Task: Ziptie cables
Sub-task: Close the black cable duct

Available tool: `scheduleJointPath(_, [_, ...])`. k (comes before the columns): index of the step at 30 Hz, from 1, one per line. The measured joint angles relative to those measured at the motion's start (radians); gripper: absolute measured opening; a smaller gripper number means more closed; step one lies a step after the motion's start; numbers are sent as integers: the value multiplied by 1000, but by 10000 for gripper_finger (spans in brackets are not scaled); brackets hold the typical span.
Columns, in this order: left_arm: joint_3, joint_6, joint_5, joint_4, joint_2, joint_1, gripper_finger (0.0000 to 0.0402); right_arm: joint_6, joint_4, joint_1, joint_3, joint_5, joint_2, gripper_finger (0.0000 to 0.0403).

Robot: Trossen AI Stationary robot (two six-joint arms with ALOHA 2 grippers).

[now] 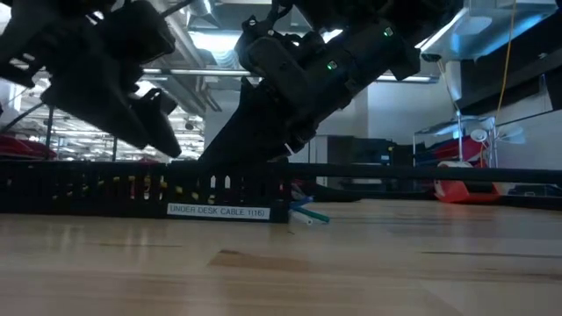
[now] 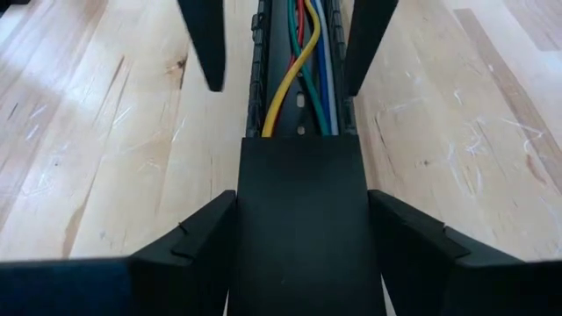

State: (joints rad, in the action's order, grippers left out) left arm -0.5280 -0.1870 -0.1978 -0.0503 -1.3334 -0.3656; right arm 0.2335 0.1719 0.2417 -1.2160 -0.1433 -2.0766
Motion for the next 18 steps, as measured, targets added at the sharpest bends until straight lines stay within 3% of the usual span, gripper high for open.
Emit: scheduleJointPath(18, [97, -41, -20, -97, -2, -1, 250, -4, 4, 0, 0, 2, 0, 218])
